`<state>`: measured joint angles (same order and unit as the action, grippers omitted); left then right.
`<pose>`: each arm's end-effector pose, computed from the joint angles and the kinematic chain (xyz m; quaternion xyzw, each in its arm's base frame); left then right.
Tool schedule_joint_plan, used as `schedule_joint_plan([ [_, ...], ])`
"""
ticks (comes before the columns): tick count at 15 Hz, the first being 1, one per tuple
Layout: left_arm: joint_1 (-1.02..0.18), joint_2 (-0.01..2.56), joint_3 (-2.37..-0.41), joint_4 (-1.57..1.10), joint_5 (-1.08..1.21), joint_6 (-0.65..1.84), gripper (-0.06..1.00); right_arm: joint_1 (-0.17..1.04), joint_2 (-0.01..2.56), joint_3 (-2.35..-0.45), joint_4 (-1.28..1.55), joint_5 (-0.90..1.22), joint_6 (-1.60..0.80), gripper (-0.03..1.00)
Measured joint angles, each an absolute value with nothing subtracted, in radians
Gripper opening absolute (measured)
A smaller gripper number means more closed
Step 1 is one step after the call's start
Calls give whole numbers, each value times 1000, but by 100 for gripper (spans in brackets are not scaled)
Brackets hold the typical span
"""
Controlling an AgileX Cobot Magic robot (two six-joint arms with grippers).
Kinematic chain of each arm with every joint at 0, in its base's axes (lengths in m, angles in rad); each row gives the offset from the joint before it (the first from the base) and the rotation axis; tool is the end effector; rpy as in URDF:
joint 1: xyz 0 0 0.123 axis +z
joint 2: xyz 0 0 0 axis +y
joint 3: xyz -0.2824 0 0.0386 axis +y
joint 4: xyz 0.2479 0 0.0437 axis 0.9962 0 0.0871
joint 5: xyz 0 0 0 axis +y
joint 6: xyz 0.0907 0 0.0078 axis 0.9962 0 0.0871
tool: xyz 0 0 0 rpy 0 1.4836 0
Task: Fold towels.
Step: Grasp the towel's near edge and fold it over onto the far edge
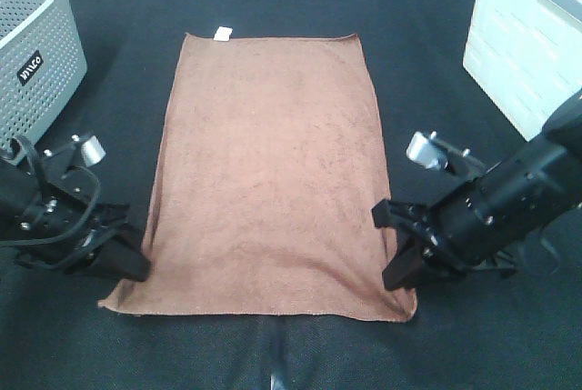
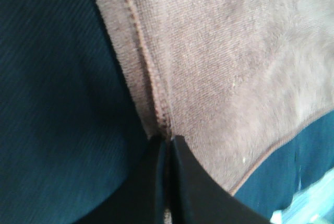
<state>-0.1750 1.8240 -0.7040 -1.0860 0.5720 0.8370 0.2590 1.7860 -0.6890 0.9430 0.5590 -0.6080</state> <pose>0.2631 -0.0909 0.1052 0.0308 0.9616 -0.2622 0.0747 0.2480 0.1062 0.1096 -0.0250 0.9701 0.2375 0.0428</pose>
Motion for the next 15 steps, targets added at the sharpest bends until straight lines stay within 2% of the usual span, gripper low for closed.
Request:
schedule_joint_plan([
  [3,-176,1750,-689,-954,597,719,0,259,1689,-688,823,576,-478,0],
  [6,-176,1642,-558,-912,601,685,0,259,1582,-670,682,627,-324,0],
  [11,-177,1476,-415,-913,577,678,0,259,1440,-456,711,658,-308,0],
  [15,-177,1454,-410,-1005,513,678,0,259,1432,-480,718,644,-359,0],
])
